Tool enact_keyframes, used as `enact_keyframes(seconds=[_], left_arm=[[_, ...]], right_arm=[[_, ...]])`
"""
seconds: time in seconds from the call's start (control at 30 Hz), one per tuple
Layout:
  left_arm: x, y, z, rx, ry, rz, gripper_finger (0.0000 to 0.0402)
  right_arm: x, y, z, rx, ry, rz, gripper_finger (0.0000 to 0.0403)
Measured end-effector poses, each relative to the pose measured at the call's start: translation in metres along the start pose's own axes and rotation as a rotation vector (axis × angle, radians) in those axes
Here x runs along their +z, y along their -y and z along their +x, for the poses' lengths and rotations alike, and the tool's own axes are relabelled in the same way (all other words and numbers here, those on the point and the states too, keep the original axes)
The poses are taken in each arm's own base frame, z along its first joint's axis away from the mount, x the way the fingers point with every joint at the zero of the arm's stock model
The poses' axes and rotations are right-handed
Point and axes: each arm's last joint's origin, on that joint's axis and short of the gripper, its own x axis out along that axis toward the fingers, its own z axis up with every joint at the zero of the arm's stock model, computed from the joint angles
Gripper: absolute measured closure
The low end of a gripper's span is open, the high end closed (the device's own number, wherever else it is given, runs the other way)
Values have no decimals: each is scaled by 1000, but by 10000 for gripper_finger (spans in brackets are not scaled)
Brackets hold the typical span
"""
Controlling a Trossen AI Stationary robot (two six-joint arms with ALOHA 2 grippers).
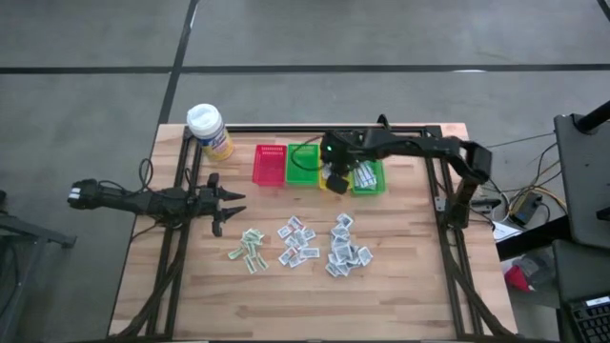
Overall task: Pick & Place First Aid Supplies
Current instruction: Put the blue alcohol pad into the yellow bin
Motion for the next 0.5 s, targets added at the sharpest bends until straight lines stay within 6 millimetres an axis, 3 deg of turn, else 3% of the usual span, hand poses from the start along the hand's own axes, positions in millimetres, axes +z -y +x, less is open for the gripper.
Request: enact_keyframes(seconds=[0.23,0.5], left_arm=[[0,0,0,0,0,-3,243],[0,0,0,0,-2,-19,243]], right_arm=[[6,24,35,-22,-111,28,394],[2,31,64,-20,-190,23,394]])
